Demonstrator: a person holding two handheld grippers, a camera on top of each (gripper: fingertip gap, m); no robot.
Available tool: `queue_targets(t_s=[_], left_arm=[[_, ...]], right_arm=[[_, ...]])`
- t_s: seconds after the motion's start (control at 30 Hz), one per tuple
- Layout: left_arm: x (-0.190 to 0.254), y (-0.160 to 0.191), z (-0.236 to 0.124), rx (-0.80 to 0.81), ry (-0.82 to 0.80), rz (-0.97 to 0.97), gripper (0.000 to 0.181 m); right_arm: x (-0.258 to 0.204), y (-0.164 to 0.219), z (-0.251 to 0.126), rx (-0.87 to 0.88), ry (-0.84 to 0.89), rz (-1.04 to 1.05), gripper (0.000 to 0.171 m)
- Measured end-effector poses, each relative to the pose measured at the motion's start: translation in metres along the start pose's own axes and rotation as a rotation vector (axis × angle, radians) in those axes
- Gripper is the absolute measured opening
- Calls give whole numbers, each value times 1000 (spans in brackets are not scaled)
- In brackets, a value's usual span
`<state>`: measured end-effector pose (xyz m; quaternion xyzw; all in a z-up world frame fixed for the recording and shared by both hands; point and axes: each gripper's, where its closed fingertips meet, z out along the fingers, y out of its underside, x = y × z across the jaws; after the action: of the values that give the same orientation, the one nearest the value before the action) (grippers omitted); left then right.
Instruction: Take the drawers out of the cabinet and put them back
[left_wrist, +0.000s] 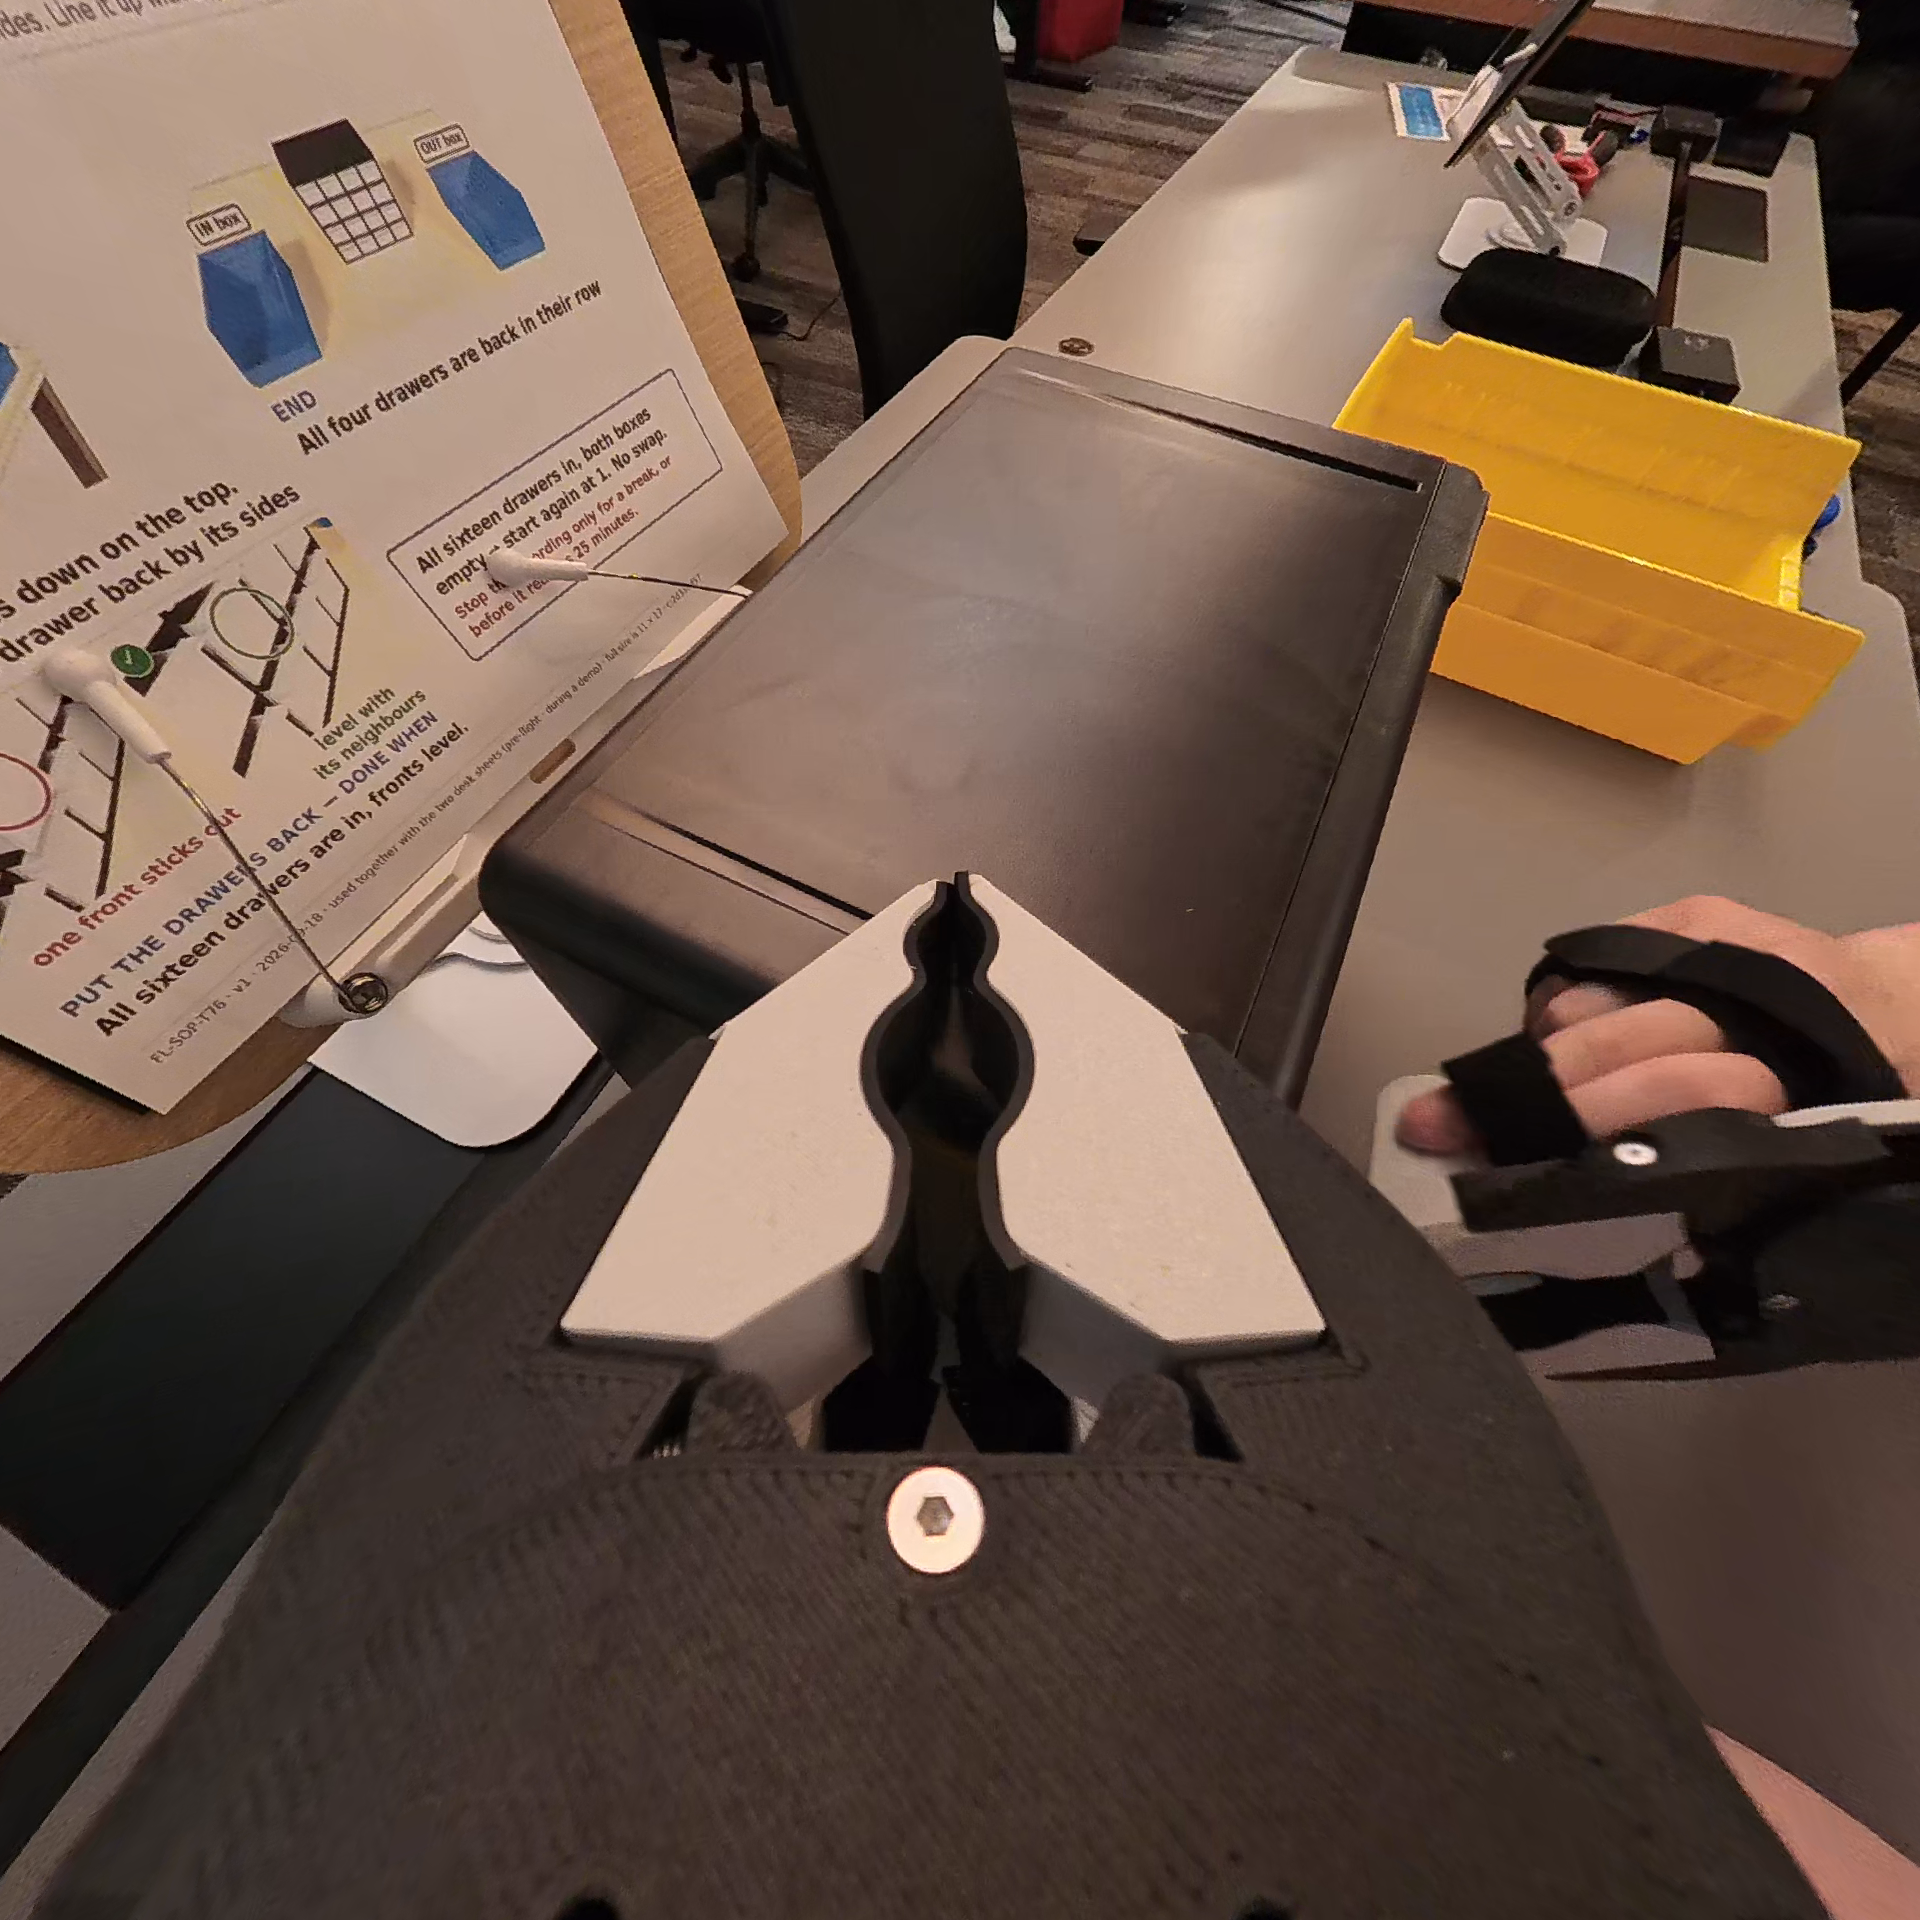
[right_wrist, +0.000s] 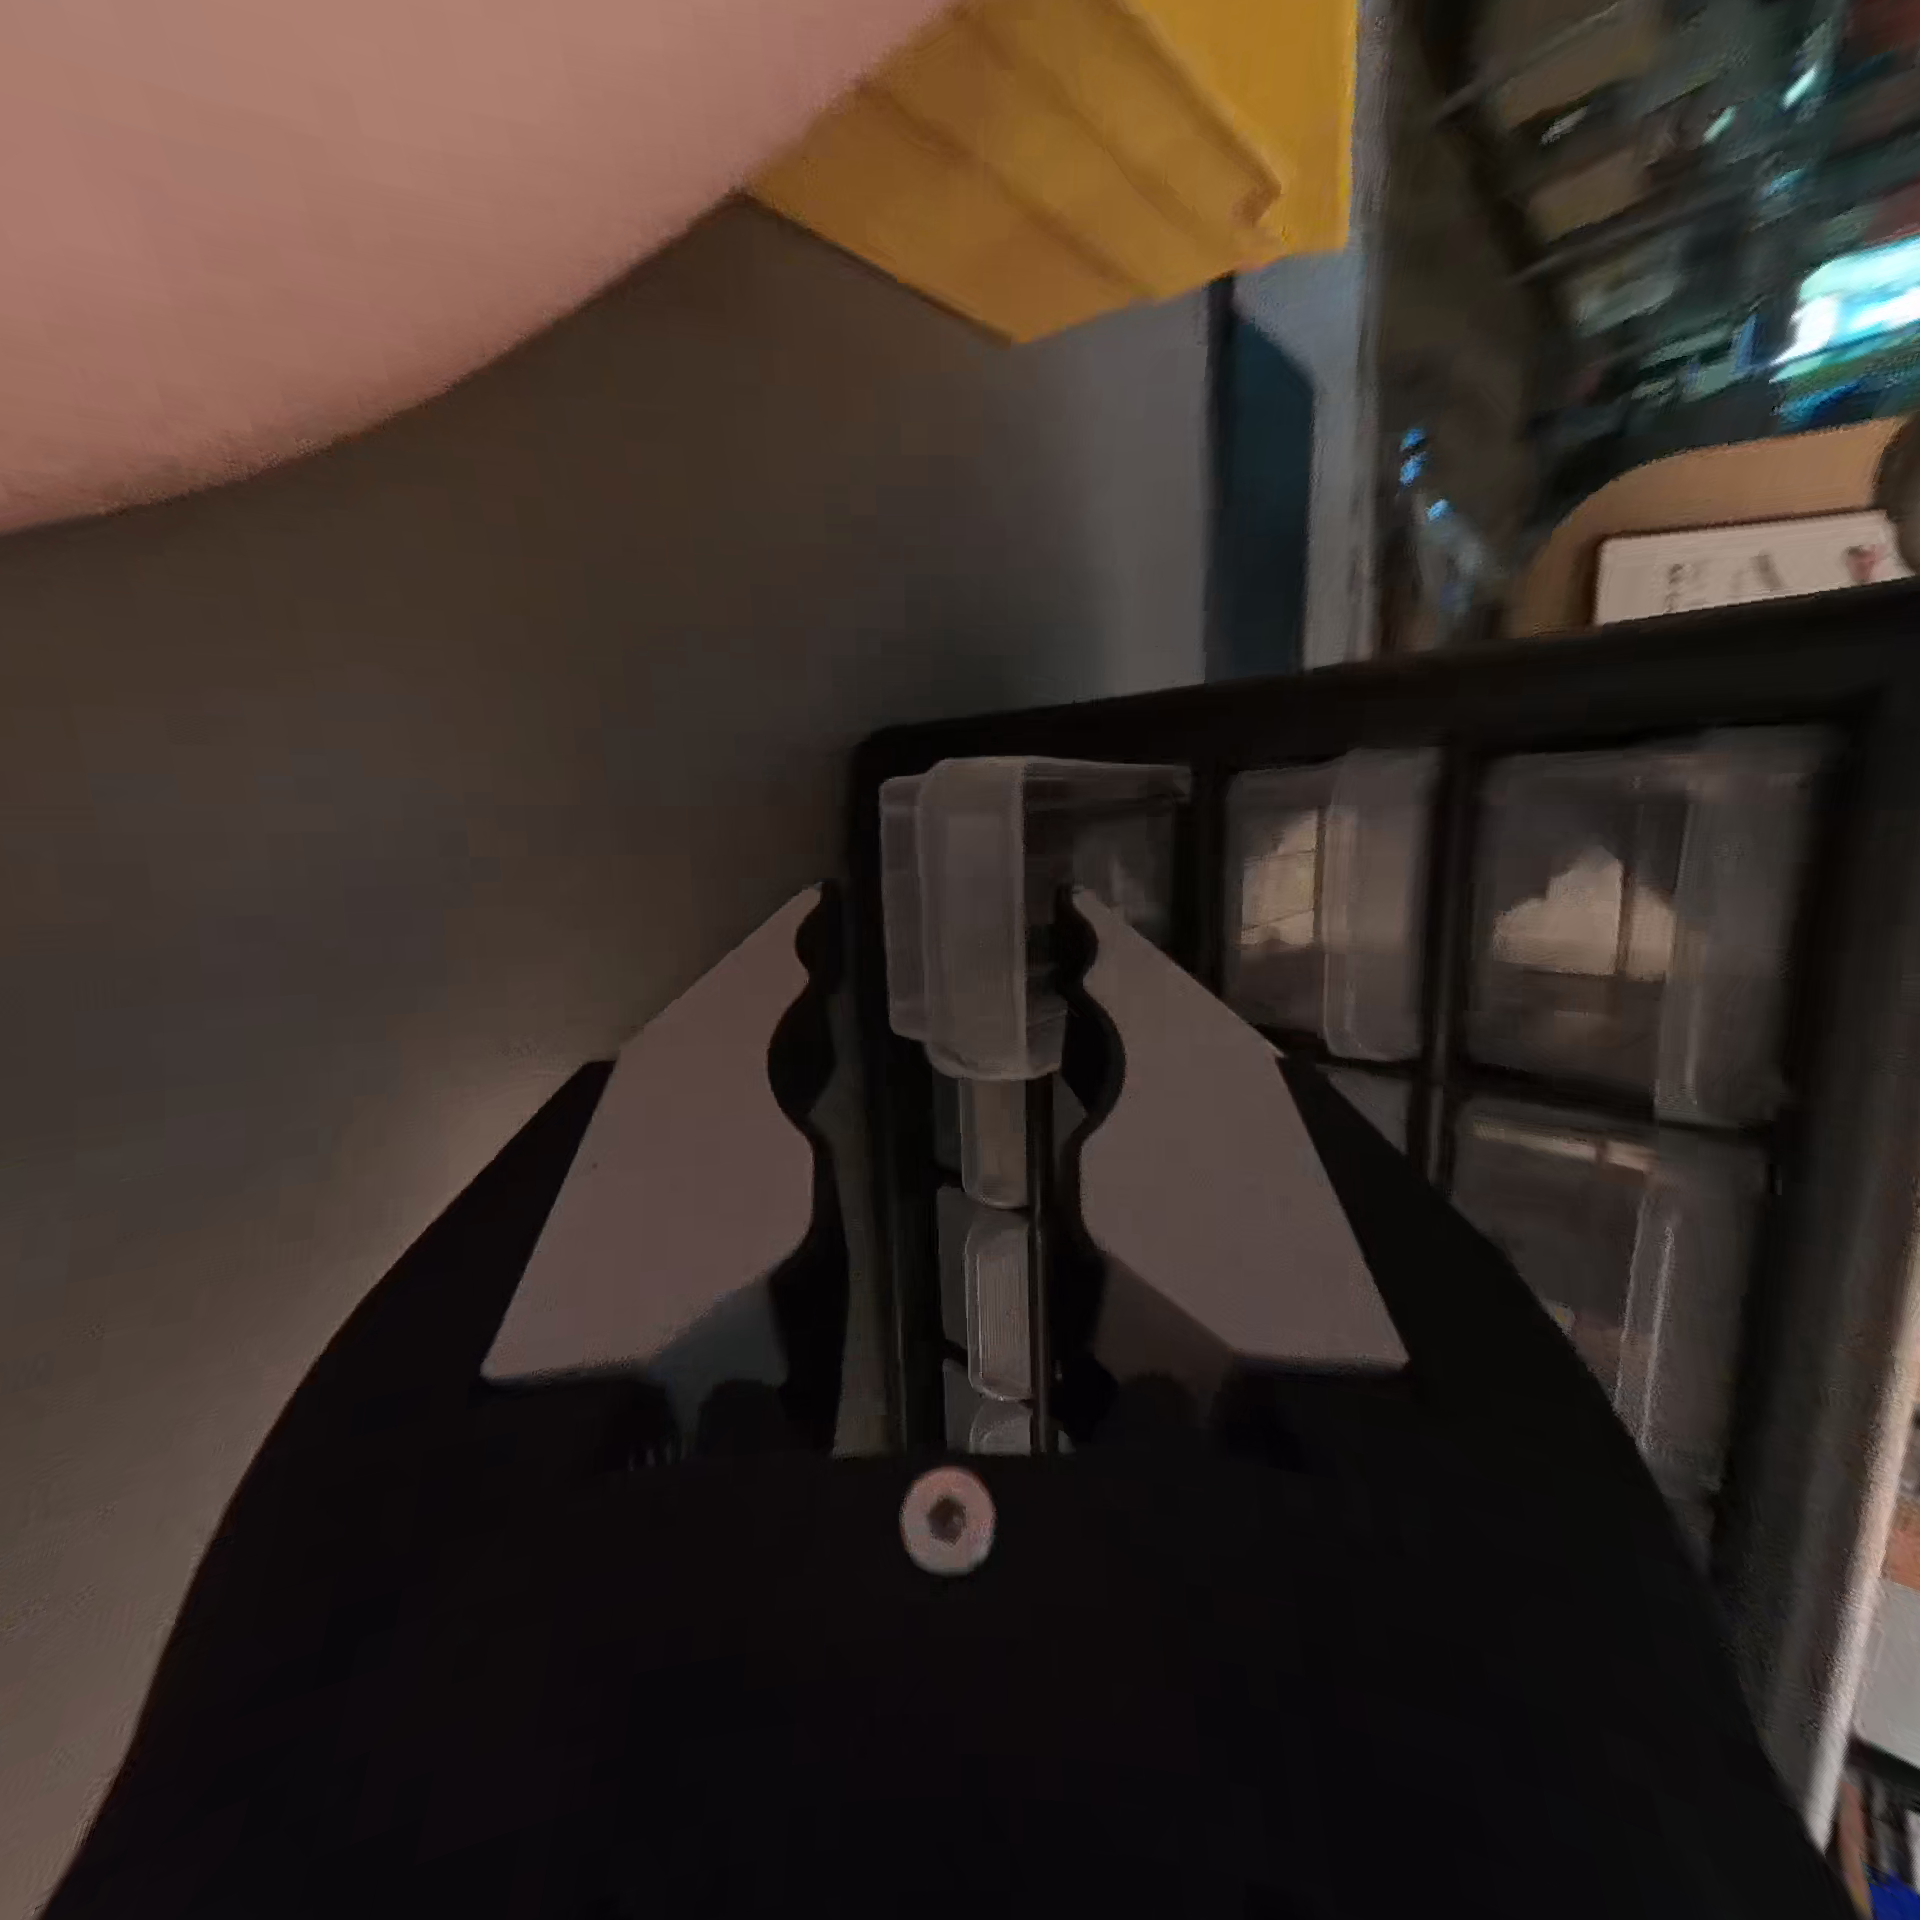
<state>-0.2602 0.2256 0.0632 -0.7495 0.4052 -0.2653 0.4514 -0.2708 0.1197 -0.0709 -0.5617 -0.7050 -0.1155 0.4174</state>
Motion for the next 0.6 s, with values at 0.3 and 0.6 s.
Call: queue_targets(t_s=[0.3,0.6], left_arm=[[0,0,0,10,14,-3,0],[0,0,0,17,25,-12,0]], right_arm=[[-15,1,6,-121,-352,85,14],[-56,-11,-22,-111,-590,174,12]])
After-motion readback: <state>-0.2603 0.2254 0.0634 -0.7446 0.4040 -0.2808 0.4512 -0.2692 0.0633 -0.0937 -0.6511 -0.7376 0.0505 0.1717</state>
